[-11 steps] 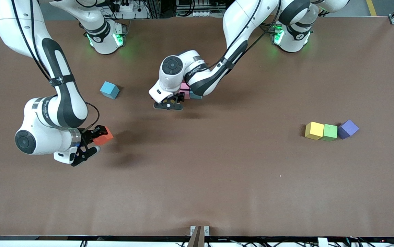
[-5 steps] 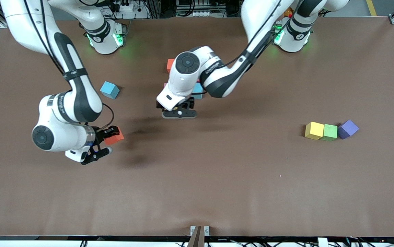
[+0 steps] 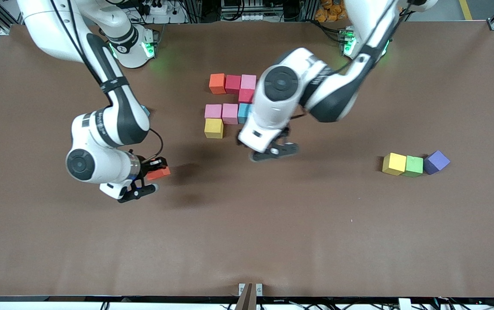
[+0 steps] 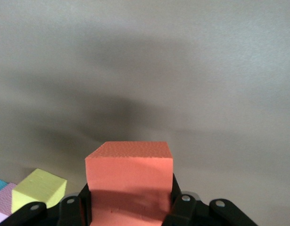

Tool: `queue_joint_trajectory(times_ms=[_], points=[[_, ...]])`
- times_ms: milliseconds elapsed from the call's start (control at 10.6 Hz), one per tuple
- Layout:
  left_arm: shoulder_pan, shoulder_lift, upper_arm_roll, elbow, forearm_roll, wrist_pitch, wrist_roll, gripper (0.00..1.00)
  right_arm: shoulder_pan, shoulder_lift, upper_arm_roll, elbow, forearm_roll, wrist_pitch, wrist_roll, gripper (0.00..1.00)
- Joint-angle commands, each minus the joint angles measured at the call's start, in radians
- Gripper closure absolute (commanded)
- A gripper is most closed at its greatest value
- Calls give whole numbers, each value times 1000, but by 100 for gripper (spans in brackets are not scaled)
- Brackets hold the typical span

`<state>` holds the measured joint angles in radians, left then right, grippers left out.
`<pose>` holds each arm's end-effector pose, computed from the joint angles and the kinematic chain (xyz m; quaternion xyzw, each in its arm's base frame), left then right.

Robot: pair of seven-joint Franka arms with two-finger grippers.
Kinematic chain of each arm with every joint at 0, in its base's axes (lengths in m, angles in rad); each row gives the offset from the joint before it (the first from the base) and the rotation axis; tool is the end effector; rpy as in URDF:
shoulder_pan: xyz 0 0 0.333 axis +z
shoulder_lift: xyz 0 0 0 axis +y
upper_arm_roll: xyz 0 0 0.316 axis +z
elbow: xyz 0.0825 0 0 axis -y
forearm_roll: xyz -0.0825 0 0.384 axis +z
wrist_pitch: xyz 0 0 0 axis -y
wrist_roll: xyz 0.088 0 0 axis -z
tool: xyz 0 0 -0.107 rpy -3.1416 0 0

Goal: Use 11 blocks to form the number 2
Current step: 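Carry orange to the shape with the right gripper while the left gripper withdraws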

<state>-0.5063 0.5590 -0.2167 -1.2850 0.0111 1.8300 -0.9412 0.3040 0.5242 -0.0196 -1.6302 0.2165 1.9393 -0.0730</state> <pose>0.5589 -0.4462 0.4316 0.9910 0.1232 -0.0388 0.0343 0.6285 0.2004 0.3004 -0.9818 -0.1278 0.1156 0.0793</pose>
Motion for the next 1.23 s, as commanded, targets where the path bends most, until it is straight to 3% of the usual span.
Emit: queue_joint_trajectory(times_ms=[0,379,568,852,1042,1137], points=[[78,-42,-7,-40,35,-31,33,0,56,-27,-6,-33,-12,44,106,74],[236,-51,-7,-82,46,-31,117,0,125,-53,-8,-125,-19,184,257,74],[282,-62,-7,-123,116,-31,159,0,162,-72,-8,-187,-19,268,306,74],[350,-68,-7,-160,122,-31,170,0,231,-92,-10,-266,-19,375,386,74],[376,-68,-7,-168,122,-29,215,0,314,-92,-51,-307,-19,443,441,74],[400,-70,-7,-169,128,-28,237,0,384,-92,-104,-330,-19,479,452,74]])
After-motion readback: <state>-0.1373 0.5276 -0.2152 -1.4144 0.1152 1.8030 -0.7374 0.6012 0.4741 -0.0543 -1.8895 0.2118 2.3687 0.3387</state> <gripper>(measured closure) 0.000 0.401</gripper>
